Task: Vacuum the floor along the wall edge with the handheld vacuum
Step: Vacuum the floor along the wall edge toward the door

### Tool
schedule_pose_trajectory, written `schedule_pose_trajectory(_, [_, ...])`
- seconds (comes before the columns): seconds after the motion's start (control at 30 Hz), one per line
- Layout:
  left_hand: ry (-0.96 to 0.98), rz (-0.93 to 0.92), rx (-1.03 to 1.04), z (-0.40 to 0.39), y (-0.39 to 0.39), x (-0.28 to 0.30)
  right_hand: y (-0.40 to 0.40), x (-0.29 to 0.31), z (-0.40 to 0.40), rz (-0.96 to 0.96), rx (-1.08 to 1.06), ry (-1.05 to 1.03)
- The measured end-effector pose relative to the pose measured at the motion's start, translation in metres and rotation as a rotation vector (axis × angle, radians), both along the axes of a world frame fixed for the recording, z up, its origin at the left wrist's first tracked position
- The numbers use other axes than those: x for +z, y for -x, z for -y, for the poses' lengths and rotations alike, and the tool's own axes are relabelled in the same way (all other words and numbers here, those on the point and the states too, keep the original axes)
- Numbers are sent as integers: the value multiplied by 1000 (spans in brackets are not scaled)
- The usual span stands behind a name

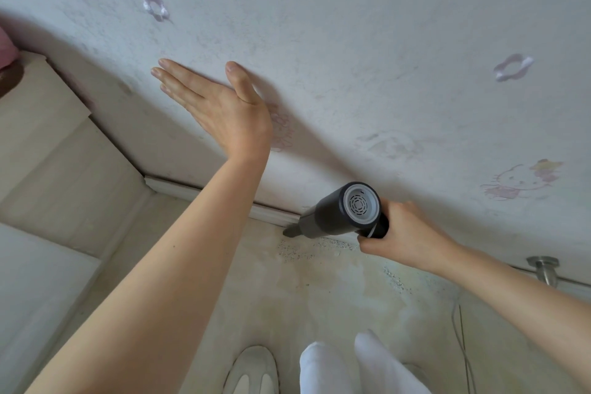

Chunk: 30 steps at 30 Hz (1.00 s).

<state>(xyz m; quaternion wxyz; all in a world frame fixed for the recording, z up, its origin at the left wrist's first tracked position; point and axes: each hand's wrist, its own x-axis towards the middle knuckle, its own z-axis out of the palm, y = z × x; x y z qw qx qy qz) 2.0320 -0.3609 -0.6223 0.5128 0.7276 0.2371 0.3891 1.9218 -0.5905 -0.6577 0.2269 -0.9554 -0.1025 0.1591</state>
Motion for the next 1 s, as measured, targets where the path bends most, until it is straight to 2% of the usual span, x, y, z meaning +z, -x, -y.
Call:
schedule_pose_trajectory(0.27, [4,-11,-13,7,2,2,7,1,8,-63,35,-55])
schedule_pose_trajectory(0.73, [1,-20,-26,5,1,-1,3,-7,1,-5,22,-47])
schedule_pose_trajectory(1.0, [4,-18,-26,5,2,0,4,-2,0,-57,47,-82])
